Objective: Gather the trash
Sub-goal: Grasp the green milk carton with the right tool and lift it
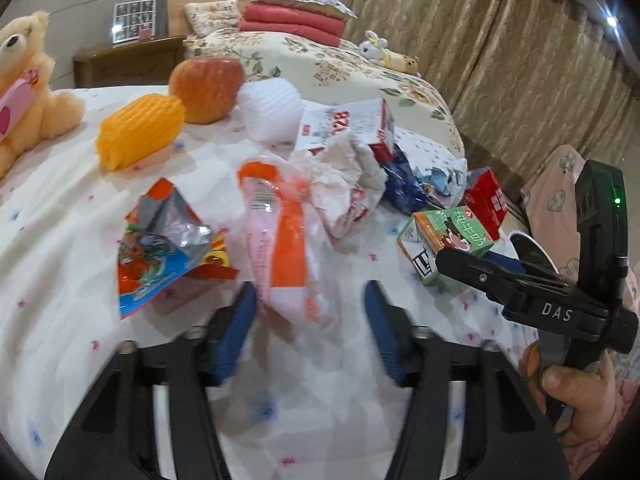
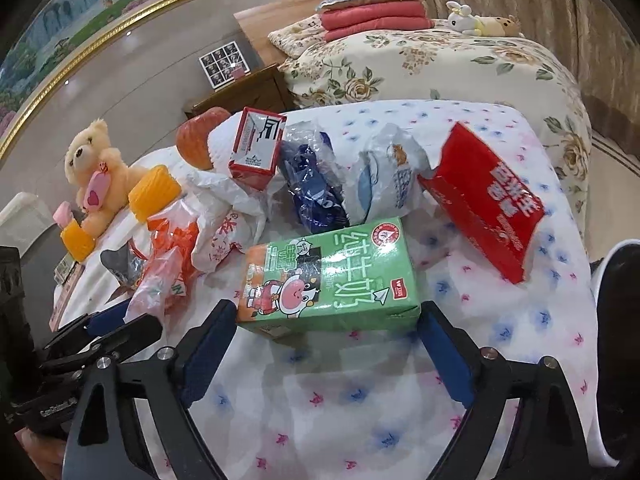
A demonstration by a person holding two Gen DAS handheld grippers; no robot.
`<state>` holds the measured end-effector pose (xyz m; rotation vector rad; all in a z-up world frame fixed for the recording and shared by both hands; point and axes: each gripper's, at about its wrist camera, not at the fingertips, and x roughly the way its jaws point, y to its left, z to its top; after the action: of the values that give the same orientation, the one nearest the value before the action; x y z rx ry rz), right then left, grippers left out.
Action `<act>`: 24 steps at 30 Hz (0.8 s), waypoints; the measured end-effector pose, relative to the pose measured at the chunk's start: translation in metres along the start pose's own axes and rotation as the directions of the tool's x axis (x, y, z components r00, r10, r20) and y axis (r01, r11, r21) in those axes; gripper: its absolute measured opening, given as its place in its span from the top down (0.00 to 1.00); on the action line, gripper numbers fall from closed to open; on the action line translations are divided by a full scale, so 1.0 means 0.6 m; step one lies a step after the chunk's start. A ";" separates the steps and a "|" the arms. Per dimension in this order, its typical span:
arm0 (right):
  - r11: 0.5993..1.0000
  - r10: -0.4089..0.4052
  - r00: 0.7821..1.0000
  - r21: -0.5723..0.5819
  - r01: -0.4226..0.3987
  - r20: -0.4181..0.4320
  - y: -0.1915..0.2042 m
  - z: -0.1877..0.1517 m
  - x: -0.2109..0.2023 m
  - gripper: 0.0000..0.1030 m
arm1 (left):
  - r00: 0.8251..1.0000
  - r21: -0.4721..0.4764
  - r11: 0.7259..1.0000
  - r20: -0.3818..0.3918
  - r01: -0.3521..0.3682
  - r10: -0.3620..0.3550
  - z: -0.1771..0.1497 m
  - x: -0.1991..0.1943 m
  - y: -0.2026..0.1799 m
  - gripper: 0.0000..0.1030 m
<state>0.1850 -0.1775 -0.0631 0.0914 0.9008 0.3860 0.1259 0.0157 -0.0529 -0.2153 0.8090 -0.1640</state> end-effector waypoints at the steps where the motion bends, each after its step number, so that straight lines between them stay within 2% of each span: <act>1: 1.000 0.001 1.000 0.002 -0.001 0.002 -0.001 -0.002 -0.003 0.11 | 1.000 0.003 1.000 -0.007 0.003 -0.003 -0.001 0.003 -0.001 0.64; 11: 0.997 0.026 0.998 0.072 -0.030 0.050 -0.027 -0.034 -0.062 0.11 | 1.000 0.023 1.000 0.022 0.014 -0.015 -0.023 -0.023 -0.021 0.67; 24: 0.982 -0.015 0.995 0.188 -0.004 0.102 -0.089 -0.079 -0.129 0.11 | 0.992 0.124 0.986 0.036 0.114 -0.119 -0.049 -0.054 -0.112 0.68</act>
<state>0.1206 -0.2593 -0.0475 0.2797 0.8339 0.2875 0.0784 -0.0456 -0.0330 -0.1508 0.7411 -0.3170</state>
